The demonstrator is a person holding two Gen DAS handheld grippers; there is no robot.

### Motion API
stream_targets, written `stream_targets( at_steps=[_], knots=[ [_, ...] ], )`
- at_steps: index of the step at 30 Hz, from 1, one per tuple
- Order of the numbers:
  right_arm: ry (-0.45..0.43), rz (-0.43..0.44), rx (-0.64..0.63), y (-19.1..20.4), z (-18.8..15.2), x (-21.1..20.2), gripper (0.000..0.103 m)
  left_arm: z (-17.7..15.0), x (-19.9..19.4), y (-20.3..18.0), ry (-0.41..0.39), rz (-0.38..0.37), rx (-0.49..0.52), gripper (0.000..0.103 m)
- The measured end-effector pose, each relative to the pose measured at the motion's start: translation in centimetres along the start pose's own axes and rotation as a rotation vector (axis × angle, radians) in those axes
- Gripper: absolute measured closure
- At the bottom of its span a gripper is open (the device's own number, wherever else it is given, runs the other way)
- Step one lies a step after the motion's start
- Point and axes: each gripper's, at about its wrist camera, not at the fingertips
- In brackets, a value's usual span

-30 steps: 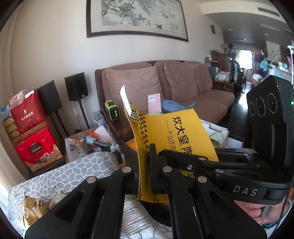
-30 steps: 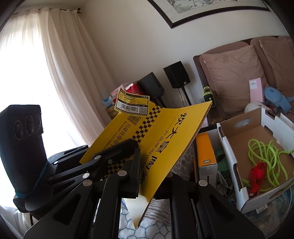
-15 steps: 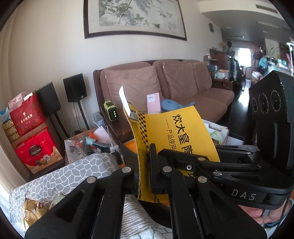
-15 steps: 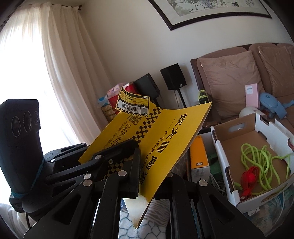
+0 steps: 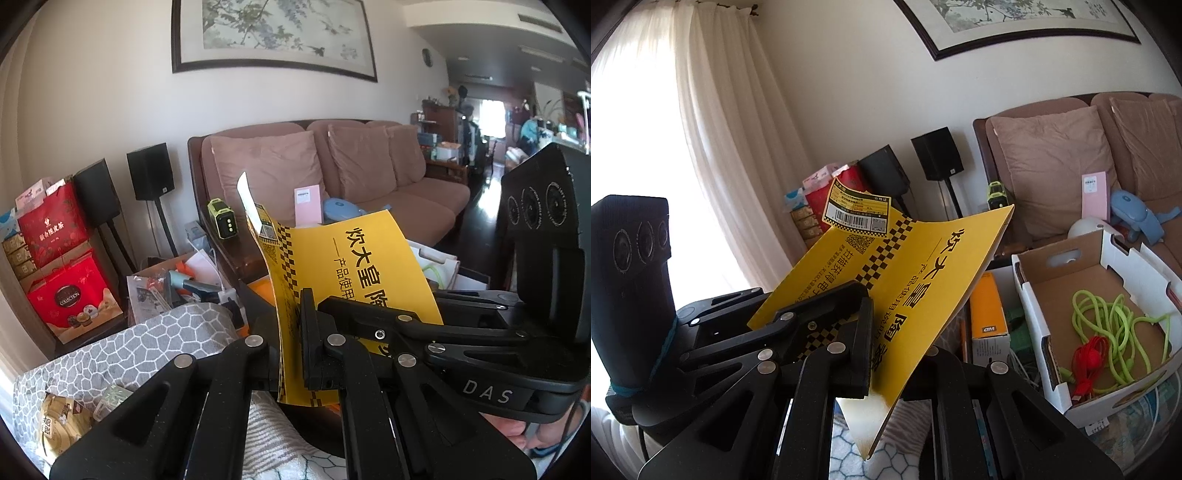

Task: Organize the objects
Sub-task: 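Carry the yellow booklet toward the white cardboard box with both tools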

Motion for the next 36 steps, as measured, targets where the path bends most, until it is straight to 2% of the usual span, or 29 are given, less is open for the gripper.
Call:
stream_targets(
  at_steps=[25,36],
  knots=[
    [-0.026,-0.042,0.002,-0.9,1.0,-1.5,0.094,1.1,0.6,-0.9,-0.010,-0.048,-0.005,0.098],
    [-0.049,-0.033,0.015,-1.4,1.1,-2.2,0.094,1.7,0.7,-1.2,-0.015,-0.073,-0.005,0.098]
  ],
)
Point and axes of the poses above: each gripper's, at about its wrist camera, not at the fingertips, and x roughly the way its jaws point, y to its left, z to its top, and after that the axes turned 4 degrees about y, right-handed
